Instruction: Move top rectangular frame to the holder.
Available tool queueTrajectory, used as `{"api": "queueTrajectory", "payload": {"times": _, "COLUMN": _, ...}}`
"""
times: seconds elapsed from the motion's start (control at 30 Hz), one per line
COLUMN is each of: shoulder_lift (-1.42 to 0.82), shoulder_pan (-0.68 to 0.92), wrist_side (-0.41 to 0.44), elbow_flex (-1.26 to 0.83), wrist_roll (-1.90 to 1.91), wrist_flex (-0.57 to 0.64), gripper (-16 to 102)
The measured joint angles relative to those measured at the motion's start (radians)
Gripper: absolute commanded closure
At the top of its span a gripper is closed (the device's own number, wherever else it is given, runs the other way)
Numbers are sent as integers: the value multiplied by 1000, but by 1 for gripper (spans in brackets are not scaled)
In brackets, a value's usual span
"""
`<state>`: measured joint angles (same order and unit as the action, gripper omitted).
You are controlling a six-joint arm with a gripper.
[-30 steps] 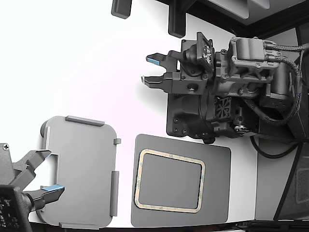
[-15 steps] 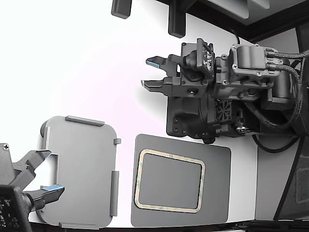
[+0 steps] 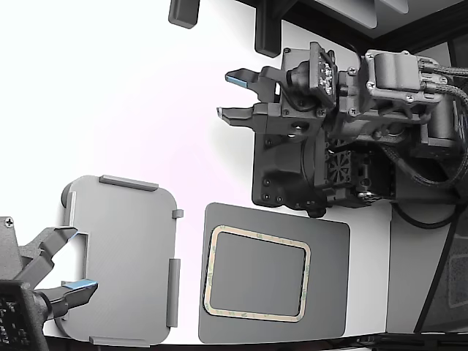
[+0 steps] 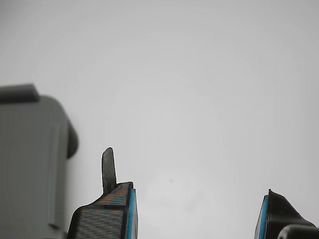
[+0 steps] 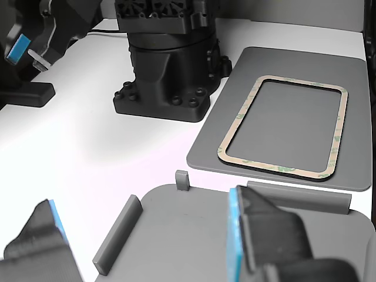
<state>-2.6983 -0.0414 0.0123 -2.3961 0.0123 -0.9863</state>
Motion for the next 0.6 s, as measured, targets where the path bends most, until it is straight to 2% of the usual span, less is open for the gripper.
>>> {"api": "queueTrajectory", "payload": {"times": 0.2, "shoulder_lift": 173, "shoulder_pan": 107, "wrist_side": -35, "elbow_flex": 181, "wrist_roll": -115, "wrist_flex": -77, "gripper": -14}}
{"api": "queueTrajectory", "payload": {"times": 0.37, "shoulder_lift": 319, "shoulder_pan": 230, "wrist_side": -64, "elbow_flex": 367, "wrist_roll": -236, "wrist_flex": -241, "gripper": -10}}
{"api": "queueTrajectory", "payload": {"times": 0.47, "shoulder_lift": 397, "shoulder_pan": 325, "wrist_side": -37, "elbow_flex": 477, "wrist_roll": -245, "wrist_flex": -337, "gripper": -10}}
{"api": "queueTrajectory", "payload": {"times": 0.5, "shoulder_lift": 422, "shoulder_pan": 362, "wrist_side": -20, "elbow_flex": 511, "wrist_roll": -225, "wrist_flex": -367, "gripper": -14}}
{"api": "queueTrajectory", "payload": {"times": 0.6, "shoulder_lift": 497, "shoulder_pan": 463, "wrist_side": 3, "elbow_flex": 591, "wrist_roll": -207, "wrist_flex": -446, "gripper": -14}}
